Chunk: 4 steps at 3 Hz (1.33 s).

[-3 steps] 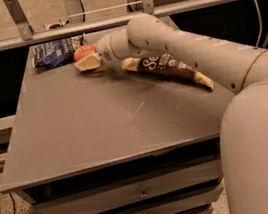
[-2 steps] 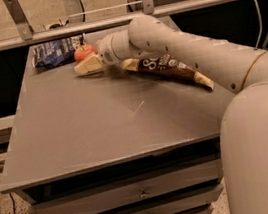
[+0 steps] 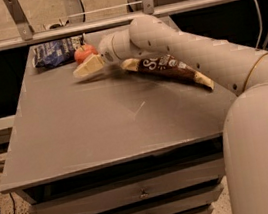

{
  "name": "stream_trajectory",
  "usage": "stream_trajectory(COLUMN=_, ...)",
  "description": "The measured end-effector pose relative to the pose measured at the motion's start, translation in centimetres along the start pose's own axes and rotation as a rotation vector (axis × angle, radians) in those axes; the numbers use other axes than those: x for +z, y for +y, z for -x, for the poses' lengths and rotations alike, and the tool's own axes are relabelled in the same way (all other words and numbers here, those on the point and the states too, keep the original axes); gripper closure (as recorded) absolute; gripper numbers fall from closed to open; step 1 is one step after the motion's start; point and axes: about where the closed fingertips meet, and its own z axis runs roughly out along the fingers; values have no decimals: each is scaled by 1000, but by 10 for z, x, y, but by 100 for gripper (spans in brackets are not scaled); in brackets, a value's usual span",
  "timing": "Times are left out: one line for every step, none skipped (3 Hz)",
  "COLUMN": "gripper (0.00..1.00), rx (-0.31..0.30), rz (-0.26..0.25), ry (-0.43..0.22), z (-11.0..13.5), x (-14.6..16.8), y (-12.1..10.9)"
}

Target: Move apple near blue chip bag

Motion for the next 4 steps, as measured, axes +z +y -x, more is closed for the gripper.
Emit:
stream_trajectory(gripper=0, rx=-43, rz=19, ry=3, z=6, x=-23, y=-1)
stream_trajectory(gripper=0, rx=-117, rz=22, ry=20, z=16, x=-77, y=-7)
stream_trajectory(gripper=0, rx=-182, rz=-8, ry=30, z=32, x=-161, y=-12)
stream_trajectory(gripper=0, rx=-182, rz=-6, ry=29, z=32, x=-160, y=-11)
